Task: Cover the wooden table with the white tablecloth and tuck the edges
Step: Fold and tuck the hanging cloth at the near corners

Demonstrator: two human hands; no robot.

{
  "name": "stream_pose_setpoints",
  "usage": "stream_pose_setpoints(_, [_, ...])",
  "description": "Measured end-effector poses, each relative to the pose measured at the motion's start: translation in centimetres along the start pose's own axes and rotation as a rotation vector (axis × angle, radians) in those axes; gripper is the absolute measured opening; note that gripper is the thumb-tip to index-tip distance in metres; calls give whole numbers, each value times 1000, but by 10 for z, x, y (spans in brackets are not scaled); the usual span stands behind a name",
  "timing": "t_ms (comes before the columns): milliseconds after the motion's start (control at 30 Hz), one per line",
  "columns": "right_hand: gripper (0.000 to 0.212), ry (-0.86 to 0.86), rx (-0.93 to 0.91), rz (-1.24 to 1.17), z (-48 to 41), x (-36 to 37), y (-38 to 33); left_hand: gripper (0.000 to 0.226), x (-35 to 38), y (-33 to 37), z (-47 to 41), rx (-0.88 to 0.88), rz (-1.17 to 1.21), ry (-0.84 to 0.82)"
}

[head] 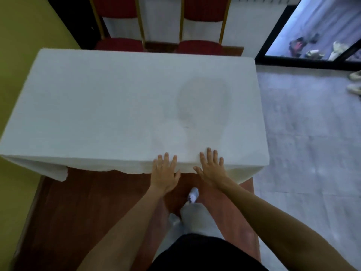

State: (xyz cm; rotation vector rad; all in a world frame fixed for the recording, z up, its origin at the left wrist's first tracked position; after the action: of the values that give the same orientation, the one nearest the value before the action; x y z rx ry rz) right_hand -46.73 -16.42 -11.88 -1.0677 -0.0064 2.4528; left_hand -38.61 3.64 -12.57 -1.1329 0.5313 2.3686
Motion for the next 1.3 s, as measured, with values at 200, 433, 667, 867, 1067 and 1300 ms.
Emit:
stream_pose_setpoints(200, [129,67,0,-15,-15,-17,-5,69,-30,7,-7,69,-19,-81])
stream_pose_setpoints(433, [66,204,-122,9,-53,-20,-23,64,-38,8,-57,140,-94,94])
stream_pose_setpoints(667, [64,243,-159,42,-75,-24,-22,69,-40,-7,-72,112,-50,75])
stream_pose_setpoints(867, [70,206,-134,72,-114,-54,-41,72,-65,-45,-108,181,-50,64])
stream_pose_setpoints(1067, [71,228,-115,78,-169,-95,-66,72,-113,-88,-164,273,-48,90])
stream_pose_setpoints(1300, [75,280,-54,97,-257,-167,-93,73,-185,-152,-261,401,-80,161])
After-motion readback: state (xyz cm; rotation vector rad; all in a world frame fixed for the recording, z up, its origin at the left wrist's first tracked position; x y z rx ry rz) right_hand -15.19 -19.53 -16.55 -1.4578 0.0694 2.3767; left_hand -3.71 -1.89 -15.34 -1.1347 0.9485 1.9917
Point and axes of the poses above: each hand's wrist, its own z-axis away from the middle knuckle, its own x-axis out of the palm, y = z × x, the point moved 2 cm from there along -z, towards the middle knuckle, and after that the axes turned 8 degrees about -y, right-handed, at the moved point
